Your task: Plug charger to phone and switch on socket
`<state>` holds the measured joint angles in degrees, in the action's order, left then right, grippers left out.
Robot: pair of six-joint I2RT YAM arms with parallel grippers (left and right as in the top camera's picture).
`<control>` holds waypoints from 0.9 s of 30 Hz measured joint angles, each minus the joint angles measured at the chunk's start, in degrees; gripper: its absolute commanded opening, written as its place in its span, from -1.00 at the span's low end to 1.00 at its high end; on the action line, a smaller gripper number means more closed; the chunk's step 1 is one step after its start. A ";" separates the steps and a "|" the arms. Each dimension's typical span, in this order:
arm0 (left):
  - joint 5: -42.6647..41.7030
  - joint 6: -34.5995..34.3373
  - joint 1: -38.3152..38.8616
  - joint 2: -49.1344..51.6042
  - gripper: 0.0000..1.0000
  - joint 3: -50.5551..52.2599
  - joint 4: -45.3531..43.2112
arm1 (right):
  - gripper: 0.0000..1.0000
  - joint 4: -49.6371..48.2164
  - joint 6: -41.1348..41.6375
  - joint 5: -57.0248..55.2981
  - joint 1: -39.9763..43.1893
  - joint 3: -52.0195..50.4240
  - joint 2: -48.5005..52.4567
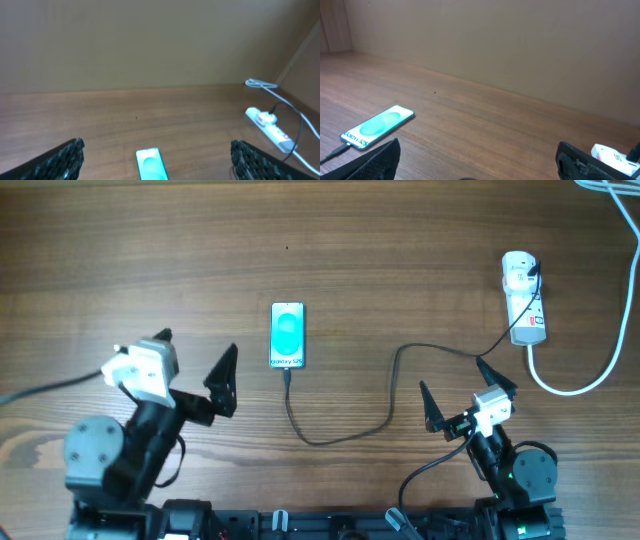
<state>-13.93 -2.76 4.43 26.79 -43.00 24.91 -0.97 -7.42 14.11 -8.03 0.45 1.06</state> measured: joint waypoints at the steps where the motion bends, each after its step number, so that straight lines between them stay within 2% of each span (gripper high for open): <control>1: 0.07 0.11 0.00 -1.20 1.00 1.84 -0.98 | 0.99 0.02 0.00 0.00 0.00 0.00 -0.02; 4: 0.17 0.37 0.00 -5.27 1.00 9.14 -7.17 | 1.00 0.02 0.00 0.00 0.00 0.00 -0.02; 10: 0.20 0.98 -0.11 -12.24 1.00 20.70 -14.03 | 0.99 0.02 0.00 0.00 0.00 0.00 -0.02; 20: 0.20 1.68 -2.69 -23.80 1.00 30.14 -15.15 | 0.99 0.04 0.00 0.00 0.00 0.00 -0.07; 27: 0.20 2.71 -2.69 -25.94 1.00 33.07 -15.43 | 1.00 0.04 0.00 0.00 0.00 0.00 -0.07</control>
<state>-13.74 -0.05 1.74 0.84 -9.93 9.47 -0.93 -7.42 14.11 -8.03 0.45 0.99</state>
